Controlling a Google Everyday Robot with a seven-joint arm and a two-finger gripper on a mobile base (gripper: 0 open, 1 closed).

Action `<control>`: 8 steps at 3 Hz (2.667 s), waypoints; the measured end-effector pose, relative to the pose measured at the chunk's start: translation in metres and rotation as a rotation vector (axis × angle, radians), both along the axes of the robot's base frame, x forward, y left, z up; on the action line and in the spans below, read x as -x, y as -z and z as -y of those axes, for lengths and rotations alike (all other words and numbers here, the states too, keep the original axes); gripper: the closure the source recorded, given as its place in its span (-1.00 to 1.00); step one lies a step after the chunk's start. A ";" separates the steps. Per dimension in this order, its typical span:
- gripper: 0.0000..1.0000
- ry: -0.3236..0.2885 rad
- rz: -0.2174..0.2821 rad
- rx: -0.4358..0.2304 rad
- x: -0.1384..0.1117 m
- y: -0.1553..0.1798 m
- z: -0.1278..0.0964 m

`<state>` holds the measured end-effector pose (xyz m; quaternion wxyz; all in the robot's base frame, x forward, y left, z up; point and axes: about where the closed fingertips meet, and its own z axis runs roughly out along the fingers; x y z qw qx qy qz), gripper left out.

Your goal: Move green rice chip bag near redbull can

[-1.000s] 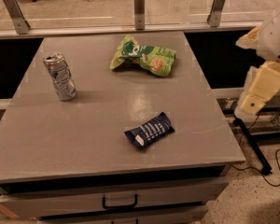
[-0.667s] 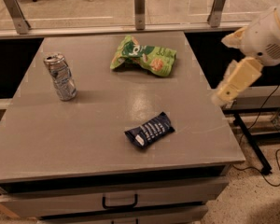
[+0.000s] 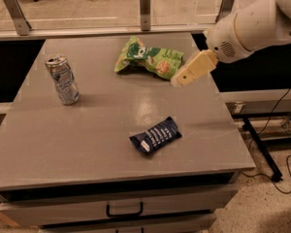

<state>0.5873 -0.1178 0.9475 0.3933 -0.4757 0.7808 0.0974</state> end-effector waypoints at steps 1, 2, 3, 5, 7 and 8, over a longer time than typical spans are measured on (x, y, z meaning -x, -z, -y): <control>-1.00 0.060 0.064 -0.041 -0.018 -0.016 0.000; -1.00 0.049 0.040 -0.030 -0.020 -0.008 -0.004; -1.00 0.026 0.009 -0.050 -0.041 0.021 -0.027; -1.00 0.029 0.025 -0.115 -0.085 0.050 -0.061; -0.16 0.064 0.041 -0.093 -0.099 0.073 -0.063; 0.30 0.048 0.052 -0.068 -0.100 0.080 -0.067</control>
Offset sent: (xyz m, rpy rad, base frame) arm 0.0234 0.0058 -0.0032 0.0207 -0.0012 -0.0443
